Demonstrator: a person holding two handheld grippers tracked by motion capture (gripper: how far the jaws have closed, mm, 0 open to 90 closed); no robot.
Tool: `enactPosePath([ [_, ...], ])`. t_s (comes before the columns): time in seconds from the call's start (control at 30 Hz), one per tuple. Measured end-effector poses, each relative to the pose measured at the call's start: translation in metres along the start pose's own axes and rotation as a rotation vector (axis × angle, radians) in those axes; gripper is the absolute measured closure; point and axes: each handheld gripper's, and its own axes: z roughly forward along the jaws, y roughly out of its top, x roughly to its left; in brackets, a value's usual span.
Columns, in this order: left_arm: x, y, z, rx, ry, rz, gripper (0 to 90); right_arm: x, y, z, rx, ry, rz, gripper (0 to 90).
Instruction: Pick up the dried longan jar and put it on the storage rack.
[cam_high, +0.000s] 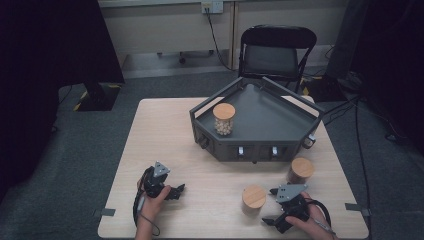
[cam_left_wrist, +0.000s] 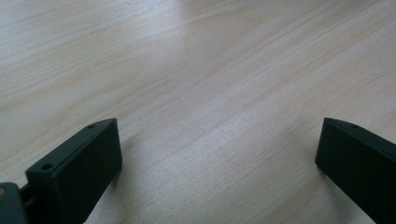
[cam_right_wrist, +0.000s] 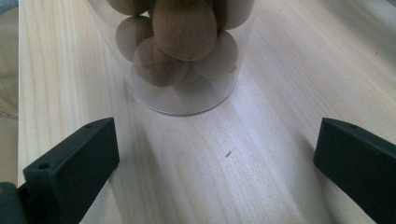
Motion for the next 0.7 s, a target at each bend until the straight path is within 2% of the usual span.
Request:
enactPosePath([
  [0.33, 0.0008, 0.0002, 0.0001, 0.000, -0.003, 0.003, 0.0, 0.0044, 0.0010, 0.0008, -0.001, -0.017, 0.024, 0.0],
  [0.5, 0.0007, 0.0001, 0.0002, -0.001, -0.003, 0.003, 0.0, 0.0009, 0.0012, 0.0022, -0.019, 0.017, 0.029, 1.4],
  [0.6, 0.0007, 0.0000, 0.0002, -0.001, -0.003, 0.003, 0.0, 0.0036, 0.0052, 0.0029, -0.016, 0.009, 0.027, 1.2],
  [0.7, 0.0007, 0.0000, 0.0002, -0.001, -0.003, 0.003, 0.0, 0.0028, 0.0061, 0.0031, -0.036, 0.024, 0.036, 1.4],
])
